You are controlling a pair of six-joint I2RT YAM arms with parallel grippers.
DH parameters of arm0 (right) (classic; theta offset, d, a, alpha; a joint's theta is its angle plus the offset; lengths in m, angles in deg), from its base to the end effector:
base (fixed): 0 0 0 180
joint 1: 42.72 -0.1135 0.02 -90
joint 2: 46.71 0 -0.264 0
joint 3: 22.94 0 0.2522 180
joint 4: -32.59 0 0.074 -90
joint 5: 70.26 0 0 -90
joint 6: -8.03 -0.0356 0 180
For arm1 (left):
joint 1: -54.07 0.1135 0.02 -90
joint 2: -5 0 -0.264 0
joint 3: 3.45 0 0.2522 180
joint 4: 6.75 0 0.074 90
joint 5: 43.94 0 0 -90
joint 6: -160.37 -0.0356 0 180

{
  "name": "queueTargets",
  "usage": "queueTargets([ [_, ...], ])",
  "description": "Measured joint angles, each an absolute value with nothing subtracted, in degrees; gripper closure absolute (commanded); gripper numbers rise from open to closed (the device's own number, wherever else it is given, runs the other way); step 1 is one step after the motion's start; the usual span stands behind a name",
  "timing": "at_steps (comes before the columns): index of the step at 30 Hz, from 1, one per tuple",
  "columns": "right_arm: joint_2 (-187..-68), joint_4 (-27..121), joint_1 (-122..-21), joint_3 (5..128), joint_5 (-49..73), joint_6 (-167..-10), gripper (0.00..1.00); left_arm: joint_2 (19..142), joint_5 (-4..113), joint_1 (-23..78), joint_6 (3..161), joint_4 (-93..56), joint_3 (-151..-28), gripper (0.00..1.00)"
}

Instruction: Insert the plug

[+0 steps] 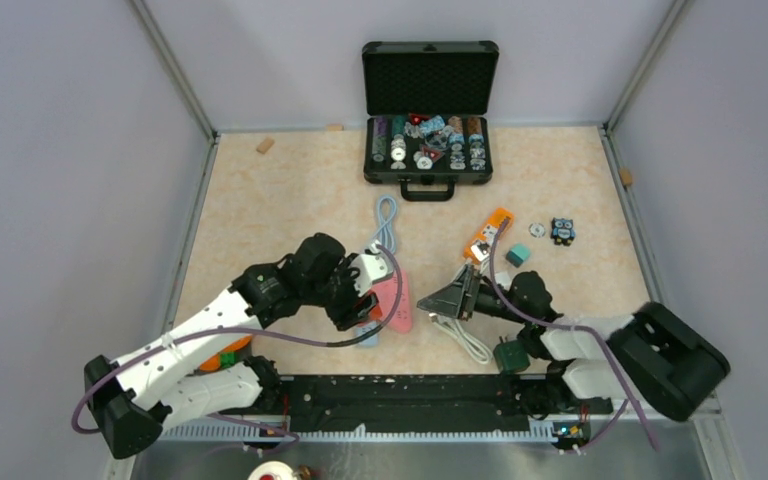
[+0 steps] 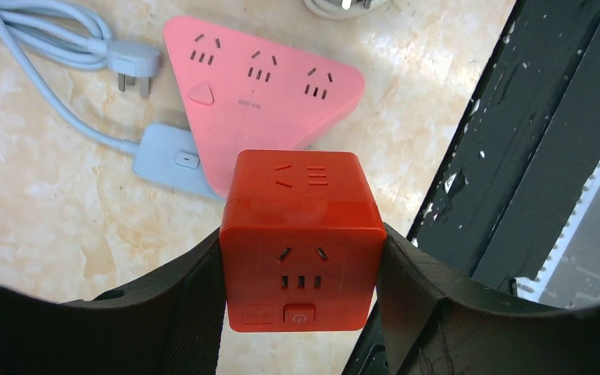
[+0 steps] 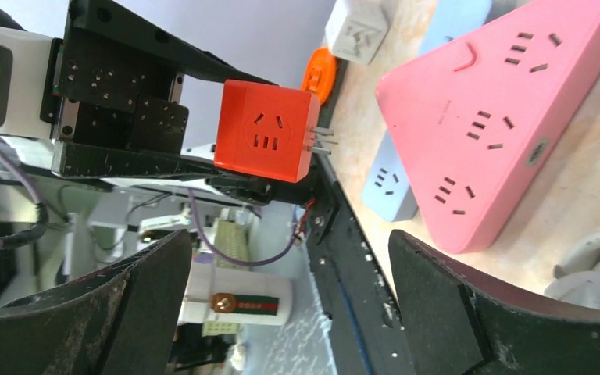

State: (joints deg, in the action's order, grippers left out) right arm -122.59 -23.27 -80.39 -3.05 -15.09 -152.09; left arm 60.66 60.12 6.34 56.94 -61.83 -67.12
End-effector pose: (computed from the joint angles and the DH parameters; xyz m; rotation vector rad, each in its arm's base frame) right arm 0.1458 0.1382 0.1602 -0.0393 1.9510 1.8454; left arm 0.1246 -0.1499 0.2872 1.3407 2.0367 -0.5694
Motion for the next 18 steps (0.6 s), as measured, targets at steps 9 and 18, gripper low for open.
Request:
queueTargets([
  [9,-96.5,21.6,-80.3,4.9,-4.9,-131.8,0.01,63.9,59.6,6.3,52.5,-67.4,-70.2,1.00],
  [18,-87.1,44.9,-80.3,5.5,1.7,-123.0,0.01,74.3,57.0,4.3,51.6,-71.7,-76.8,1.00],
])
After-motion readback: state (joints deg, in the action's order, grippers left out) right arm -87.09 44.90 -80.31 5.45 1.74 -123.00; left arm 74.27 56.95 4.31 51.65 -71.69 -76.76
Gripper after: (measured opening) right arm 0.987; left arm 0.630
